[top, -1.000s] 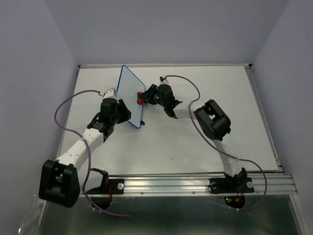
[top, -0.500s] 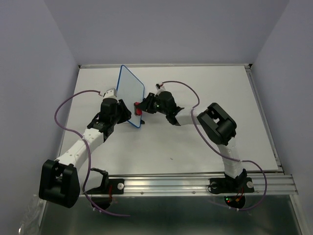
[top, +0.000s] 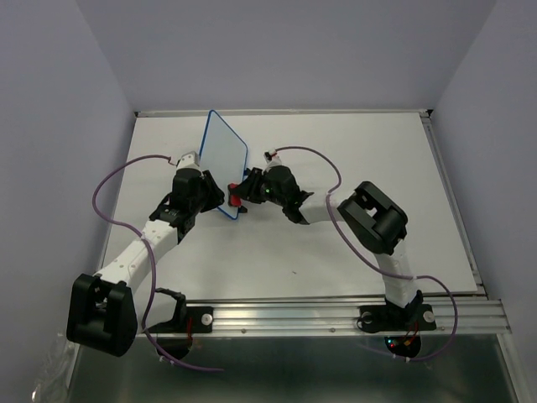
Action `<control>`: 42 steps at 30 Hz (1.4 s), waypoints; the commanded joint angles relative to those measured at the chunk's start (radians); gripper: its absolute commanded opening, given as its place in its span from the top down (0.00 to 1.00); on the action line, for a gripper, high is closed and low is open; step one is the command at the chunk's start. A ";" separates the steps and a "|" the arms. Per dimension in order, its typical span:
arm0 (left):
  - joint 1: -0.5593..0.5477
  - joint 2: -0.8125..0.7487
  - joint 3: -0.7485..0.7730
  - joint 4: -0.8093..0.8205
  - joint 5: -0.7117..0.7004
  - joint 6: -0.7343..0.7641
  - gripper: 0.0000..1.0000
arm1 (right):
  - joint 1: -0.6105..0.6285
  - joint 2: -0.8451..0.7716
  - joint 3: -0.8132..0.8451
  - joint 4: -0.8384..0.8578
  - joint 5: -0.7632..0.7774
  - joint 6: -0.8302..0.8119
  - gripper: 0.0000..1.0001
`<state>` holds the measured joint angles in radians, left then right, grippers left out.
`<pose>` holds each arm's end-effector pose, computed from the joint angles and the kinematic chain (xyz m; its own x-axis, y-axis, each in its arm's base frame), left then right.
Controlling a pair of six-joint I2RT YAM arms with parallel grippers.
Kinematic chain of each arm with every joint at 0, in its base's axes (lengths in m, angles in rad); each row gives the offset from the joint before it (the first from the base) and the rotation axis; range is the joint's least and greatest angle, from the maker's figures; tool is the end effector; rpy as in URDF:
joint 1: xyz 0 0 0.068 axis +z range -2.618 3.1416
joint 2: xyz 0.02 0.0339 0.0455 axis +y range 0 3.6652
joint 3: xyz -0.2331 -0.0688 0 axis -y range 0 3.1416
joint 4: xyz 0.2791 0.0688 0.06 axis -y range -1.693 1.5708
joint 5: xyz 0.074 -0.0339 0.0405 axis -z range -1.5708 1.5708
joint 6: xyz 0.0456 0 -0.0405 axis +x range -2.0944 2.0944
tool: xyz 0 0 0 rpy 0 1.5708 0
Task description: Erase the whiteboard
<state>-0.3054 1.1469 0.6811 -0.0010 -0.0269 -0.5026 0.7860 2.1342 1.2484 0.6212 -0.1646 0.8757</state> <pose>0.2934 -0.0912 0.2004 -0.5099 -0.3441 -0.7884 0.0366 0.9070 -0.4196 0.3356 0.3466 0.1013 -0.7402 0.3309 -0.5853 -0.3767 0.5169 0.7687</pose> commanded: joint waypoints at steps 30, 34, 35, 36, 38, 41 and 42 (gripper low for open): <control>-0.003 -0.395 0.225 -0.401 -0.438 -0.178 0.01 | -0.301 -0.709 -0.586 -0.610 0.534 -0.052 0.82; -0.003 -0.375 0.253 -0.441 -0.484 -0.224 0.01 | -0.301 -0.740 -0.661 -0.666 0.565 -0.023 0.79; -0.003 -0.375 0.242 -0.430 -0.473 -0.225 0.01 | -0.301 -0.744 -0.675 -0.672 0.568 -0.020 0.76; -0.003 -0.377 0.235 -0.426 -0.467 -0.226 0.01 | -0.301 -0.744 -0.684 -0.686 0.568 -0.014 0.74; -0.001 -0.381 0.210 -0.415 -0.450 -0.232 0.01 | -0.301 -0.746 -0.707 -0.696 0.567 -0.007 0.44; -0.001 -0.388 0.198 -0.406 -0.441 -0.238 0.01 | -0.301 -0.773 -0.704 -0.727 0.577 -0.004 0.00; -0.001 -0.388 0.199 -0.409 -0.442 -0.237 0.01 | -0.301 -0.805 -0.693 -0.753 0.599 -0.010 0.00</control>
<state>-0.3065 0.7746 0.8902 -0.4175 -0.4397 -0.7200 0.4793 1.3727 0.5625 -0.0120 0.3752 0.8631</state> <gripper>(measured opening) 0.990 0.946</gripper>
